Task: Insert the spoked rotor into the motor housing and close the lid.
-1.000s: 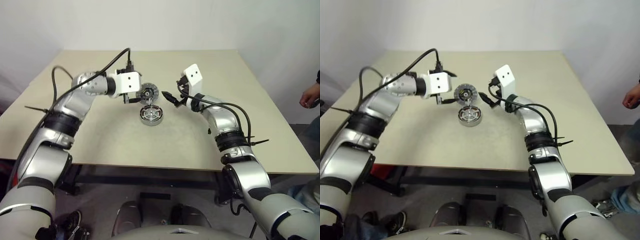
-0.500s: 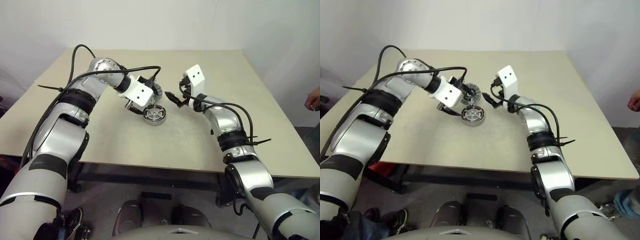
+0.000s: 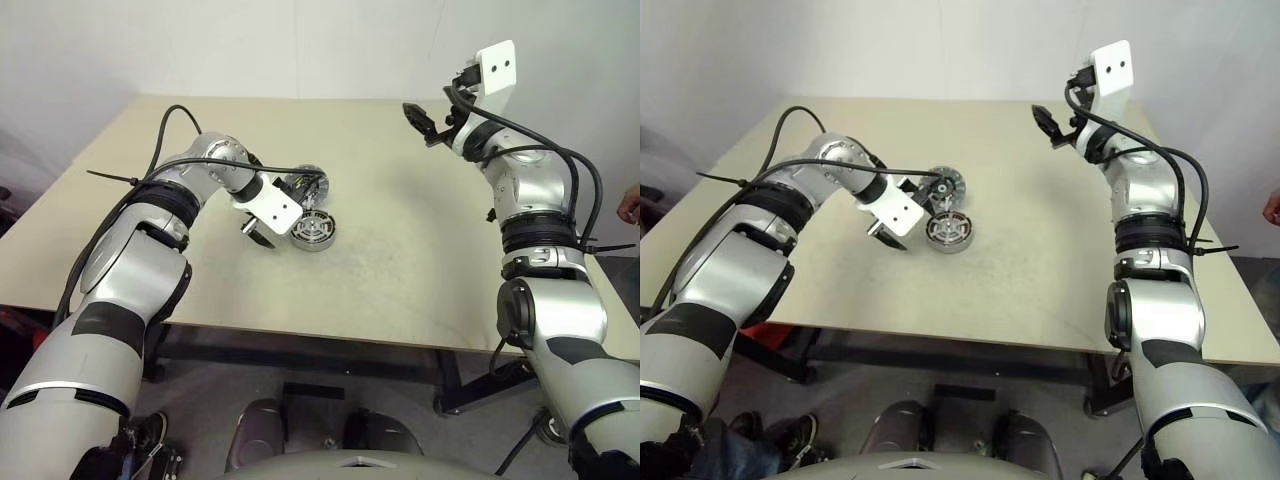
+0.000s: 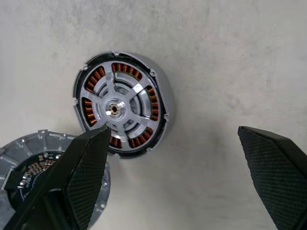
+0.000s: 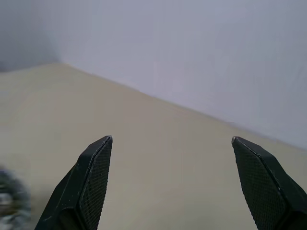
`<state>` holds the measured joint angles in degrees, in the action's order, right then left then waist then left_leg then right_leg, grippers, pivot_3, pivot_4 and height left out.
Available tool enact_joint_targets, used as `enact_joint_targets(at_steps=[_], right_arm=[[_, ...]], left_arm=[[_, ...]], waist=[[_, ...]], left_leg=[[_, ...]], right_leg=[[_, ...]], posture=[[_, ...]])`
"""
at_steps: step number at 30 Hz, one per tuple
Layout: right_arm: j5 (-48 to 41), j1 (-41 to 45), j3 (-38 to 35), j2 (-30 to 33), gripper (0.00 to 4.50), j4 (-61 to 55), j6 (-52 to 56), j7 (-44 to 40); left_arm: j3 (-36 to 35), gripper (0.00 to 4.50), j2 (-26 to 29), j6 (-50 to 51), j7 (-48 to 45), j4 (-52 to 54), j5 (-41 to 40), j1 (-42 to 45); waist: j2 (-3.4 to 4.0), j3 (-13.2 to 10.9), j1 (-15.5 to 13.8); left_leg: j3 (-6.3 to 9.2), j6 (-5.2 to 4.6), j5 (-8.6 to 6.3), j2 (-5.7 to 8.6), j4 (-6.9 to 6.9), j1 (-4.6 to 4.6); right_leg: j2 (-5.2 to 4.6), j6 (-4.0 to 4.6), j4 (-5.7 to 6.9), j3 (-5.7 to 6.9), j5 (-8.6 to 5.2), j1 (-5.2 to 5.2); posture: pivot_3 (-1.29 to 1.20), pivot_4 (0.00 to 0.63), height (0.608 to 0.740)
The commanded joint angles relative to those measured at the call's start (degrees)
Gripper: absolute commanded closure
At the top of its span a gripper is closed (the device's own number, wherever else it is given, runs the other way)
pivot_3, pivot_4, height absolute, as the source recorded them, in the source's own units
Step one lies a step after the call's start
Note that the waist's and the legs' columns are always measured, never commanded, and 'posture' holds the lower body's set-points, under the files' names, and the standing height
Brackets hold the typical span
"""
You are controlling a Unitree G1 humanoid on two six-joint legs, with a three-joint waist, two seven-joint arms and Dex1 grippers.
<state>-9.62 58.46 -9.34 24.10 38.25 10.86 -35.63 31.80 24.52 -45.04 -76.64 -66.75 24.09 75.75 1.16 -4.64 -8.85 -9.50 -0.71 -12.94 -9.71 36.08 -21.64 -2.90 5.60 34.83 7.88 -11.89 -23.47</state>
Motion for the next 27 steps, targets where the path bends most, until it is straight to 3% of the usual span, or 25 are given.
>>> enact_joint_targets(at_steps=[1,13,27], right_arm=[[-3.6,-1.8,1.2,-2.6,0.01,-11.0,3.5,-1.3],[-4.2,-3.7,1.8,-2.8,0.01,-18.2,7.5,-0.4],[-3.7,-4.9,2.7,-2.5,0.01,-20.9,8.1,0.2]], left_arm=[[0.0,0.00,-0.4,-0.6,2.2,-0.9,1.6,3.1],[5.5,0.00,-3.5,1.4,12.9,-5.7,12.0,5.2],[7.1,0.00,-8.8,4.0,18.6,-8.1,15.8,6.4]], waist=[[0.00,0.0,-0.1],[0.00,0.0,-1.7],[0.00,0.0,-1.7]], left_leg=[[0.01,-0.01,0.00,-0.01,0.02,-0.01],[0.04,-0.03,-0.01,0.04,0.18,-0.17],[0.15,-0.06,-0.02,0.12,0.19,-0.28]], right_leg=[[0.00,0.00,0.01,0.02,0.00,-0.04],[-0.10,-0.05,0.11,0.04,0.03,-0.26],[-0.11,-0.19,0.03,0.10,0.08,-0.27]], posture=[[0.00,0.000,0.740],[0.00,0.000,0.740],[0.00,0.000,0.740]])
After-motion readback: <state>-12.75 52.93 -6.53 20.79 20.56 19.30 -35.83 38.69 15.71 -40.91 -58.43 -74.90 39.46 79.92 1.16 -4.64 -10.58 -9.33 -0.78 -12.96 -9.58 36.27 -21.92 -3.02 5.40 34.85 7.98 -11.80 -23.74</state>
